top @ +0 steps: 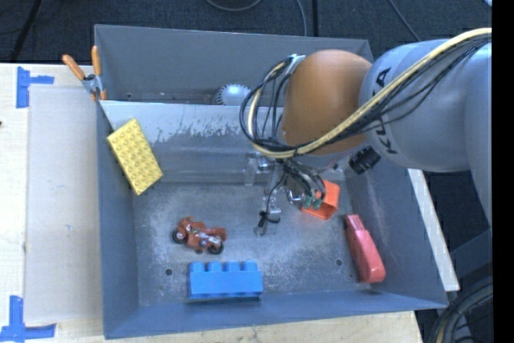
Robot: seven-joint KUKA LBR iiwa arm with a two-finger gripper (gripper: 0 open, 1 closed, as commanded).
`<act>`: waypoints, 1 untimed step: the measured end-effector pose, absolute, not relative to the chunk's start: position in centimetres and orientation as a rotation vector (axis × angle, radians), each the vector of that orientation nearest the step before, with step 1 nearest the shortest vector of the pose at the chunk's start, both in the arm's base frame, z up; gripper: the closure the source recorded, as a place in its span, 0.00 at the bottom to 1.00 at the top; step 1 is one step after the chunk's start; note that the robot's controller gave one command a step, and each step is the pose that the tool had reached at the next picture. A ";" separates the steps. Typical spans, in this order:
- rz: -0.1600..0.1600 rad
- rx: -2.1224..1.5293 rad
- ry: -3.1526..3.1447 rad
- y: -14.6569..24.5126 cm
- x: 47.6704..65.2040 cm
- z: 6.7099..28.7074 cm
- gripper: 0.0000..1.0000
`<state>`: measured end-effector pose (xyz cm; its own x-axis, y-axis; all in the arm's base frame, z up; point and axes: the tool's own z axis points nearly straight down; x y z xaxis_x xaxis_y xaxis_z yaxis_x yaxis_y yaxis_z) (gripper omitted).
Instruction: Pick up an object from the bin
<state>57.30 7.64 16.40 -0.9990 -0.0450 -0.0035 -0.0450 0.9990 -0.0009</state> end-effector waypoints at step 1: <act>0.002 -0.171 3.147 11.2 56.5 12.4 0.00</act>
Offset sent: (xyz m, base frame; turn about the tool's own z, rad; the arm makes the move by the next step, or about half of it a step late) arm -0.0627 0.0460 -0.0940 -0.1880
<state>56.50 11.24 12.42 -0.9941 -0.1081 0.0101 -0.1081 0.9941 0.0016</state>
